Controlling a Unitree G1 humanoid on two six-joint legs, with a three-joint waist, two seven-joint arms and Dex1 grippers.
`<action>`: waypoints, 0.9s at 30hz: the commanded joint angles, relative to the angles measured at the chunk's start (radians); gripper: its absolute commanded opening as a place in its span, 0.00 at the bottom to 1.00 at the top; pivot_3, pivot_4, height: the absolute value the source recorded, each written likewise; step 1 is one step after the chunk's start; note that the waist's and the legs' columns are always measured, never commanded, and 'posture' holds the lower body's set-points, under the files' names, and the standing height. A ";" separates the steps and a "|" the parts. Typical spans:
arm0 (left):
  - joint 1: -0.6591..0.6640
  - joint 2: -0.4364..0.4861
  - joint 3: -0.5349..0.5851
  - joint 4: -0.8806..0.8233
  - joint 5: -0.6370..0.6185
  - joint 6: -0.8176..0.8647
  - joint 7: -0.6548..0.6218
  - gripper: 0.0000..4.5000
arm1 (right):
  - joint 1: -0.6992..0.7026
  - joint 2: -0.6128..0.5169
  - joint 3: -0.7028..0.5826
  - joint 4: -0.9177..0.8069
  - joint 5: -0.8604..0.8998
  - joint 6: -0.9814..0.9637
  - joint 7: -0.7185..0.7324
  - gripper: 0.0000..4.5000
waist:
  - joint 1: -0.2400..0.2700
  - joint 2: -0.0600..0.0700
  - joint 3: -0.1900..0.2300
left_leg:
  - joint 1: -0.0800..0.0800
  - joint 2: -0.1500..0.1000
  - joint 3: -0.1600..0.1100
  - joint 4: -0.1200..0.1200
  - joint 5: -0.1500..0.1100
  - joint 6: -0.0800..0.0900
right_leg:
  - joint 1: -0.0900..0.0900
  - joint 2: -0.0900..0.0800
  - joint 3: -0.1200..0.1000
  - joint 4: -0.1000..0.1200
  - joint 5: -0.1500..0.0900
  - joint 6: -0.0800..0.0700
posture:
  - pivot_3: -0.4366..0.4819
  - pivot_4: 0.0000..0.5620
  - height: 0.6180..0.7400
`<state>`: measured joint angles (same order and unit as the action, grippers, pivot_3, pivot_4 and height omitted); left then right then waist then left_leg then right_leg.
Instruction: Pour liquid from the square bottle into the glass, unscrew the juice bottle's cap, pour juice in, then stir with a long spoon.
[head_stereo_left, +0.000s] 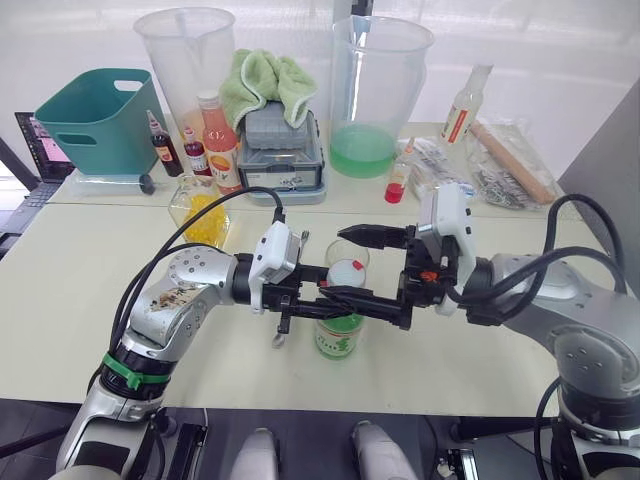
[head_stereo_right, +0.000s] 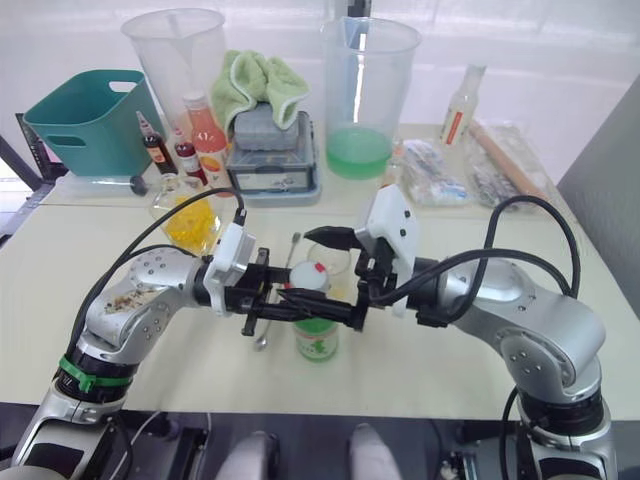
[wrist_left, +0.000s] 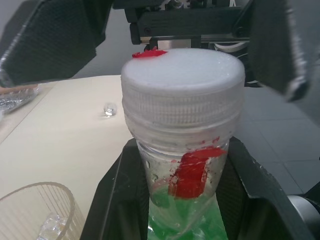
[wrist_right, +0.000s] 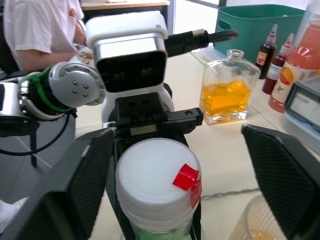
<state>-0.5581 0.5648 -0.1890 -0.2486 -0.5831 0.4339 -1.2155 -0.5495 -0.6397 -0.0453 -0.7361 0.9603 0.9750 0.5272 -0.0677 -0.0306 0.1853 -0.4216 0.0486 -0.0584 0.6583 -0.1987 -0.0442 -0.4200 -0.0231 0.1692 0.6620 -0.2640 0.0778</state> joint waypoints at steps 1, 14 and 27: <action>0.004 0.004 -0.030 0.005 0.022 0.014 -0.015 0.28 | -0.006 -0.009 -0.018 -0.034 0.026 0.001 -0.038 0.66 | 0.000 0.000 0.000 | 0.000 0.000 0.000 0.000 0.000 0.000 | 0.000 0.000 0.000 0.000 0.000 0.000 | 0.48 0.27 0.90; 0.043 0.019 0.002 -0.061 -0.006 0.052 0.032 0.28 | -0.094 -0.124 0.196 0.225 -0.196 -0.307 0.485 0.37 | -0.003 0.000 0.000 | 0.002 0.000 0.000 0.000 0.000 0.000 | 0.002 0.000 0.000 -0.002 0.000 0.000 | 0.48 0.27 0.90; 0.088 0.033 0.010 -0.117 -0.011 0.065 0.078 0.28 | -0.434 -0.044 0.328 0.712 -0.336 -0.530 1.068 0.37 | -0.003 0.000 0.000 | 0.006 0.001 0.000 -0.001 0.000 0.000 | 0.007 0.000 0.000 -0.003 0.000 0.000 | 0.48 0.27 0.90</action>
<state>-0.4960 0.5809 -0.1732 -0.3575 -0.5889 0.4695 -1.1217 -0.9664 -0.6536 0.3068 -0.0293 0.6472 0.4306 1.5548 -0.0703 -0.0305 0.1854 -0.4152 0.0492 -0.0582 0.6574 -0.1990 -0.0439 -0.4129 -0.0230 0.1690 0.6592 -0.2640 0.0779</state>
